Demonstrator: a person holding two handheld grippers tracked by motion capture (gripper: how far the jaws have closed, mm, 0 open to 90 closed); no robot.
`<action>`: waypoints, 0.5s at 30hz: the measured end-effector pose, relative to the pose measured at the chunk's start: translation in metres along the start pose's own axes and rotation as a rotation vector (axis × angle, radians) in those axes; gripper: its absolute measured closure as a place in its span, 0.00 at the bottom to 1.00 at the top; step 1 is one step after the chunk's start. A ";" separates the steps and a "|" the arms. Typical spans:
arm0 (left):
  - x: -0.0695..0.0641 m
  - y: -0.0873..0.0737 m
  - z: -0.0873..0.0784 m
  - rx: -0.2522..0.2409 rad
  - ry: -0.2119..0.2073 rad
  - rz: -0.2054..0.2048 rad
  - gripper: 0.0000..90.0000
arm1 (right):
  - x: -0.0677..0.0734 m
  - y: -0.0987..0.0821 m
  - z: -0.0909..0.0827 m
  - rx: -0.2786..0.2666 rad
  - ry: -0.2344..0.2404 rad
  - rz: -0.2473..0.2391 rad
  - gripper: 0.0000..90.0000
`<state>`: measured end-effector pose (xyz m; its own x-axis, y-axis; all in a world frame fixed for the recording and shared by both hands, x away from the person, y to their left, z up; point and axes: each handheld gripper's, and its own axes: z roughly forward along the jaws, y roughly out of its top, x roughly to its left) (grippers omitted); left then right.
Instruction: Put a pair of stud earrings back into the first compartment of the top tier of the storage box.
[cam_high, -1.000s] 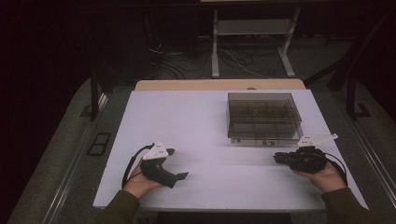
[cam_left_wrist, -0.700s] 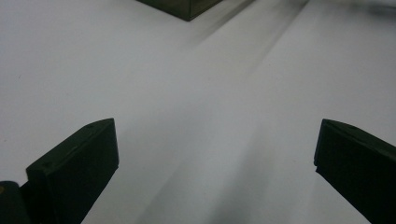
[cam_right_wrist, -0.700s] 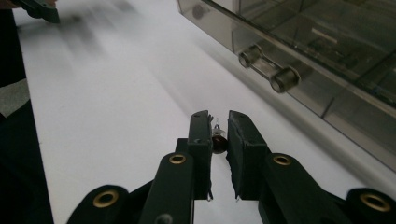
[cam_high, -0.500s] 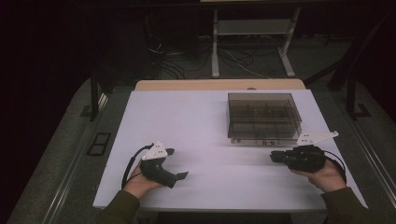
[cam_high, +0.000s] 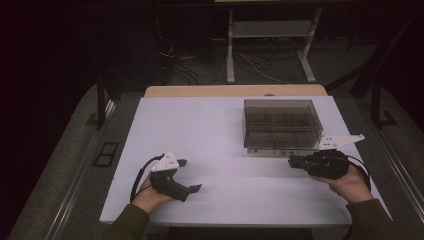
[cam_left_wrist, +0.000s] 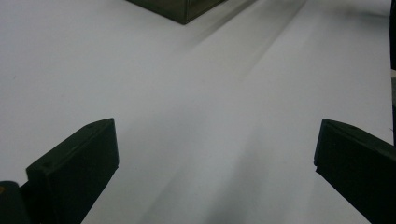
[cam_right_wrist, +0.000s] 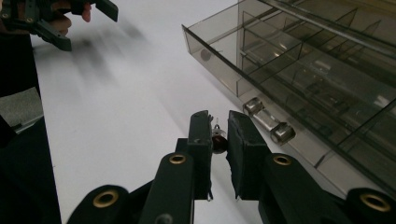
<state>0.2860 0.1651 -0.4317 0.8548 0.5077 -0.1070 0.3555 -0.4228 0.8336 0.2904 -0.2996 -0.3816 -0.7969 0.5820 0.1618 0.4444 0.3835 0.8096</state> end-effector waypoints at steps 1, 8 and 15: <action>0.000 0.000 0.000 0.000 0.000 -0.002 0.00 | 0.000 0.001 0.000 0.000 -0.001 -0.001 0.87; 0.000 0.000 0.000 -0.001 0.001 -0.002 0.00 | -0.002 0.011 -0.001 -0.015 -0.007 0.002 0.87; 0.000 0.001 0.000 -0.002 0.000 -0.002 0.00 | -0.005 0.022 0.001 -0.028 -0.006 0.000 0.87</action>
<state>0.2859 0.1648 -0.4311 0.8540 0.5088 -0.1087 0.3565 -0.4200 0.8346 0.3046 -0.2937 -0.3649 -0.7947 0.5860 0.1582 0.4323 0.3635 0.8252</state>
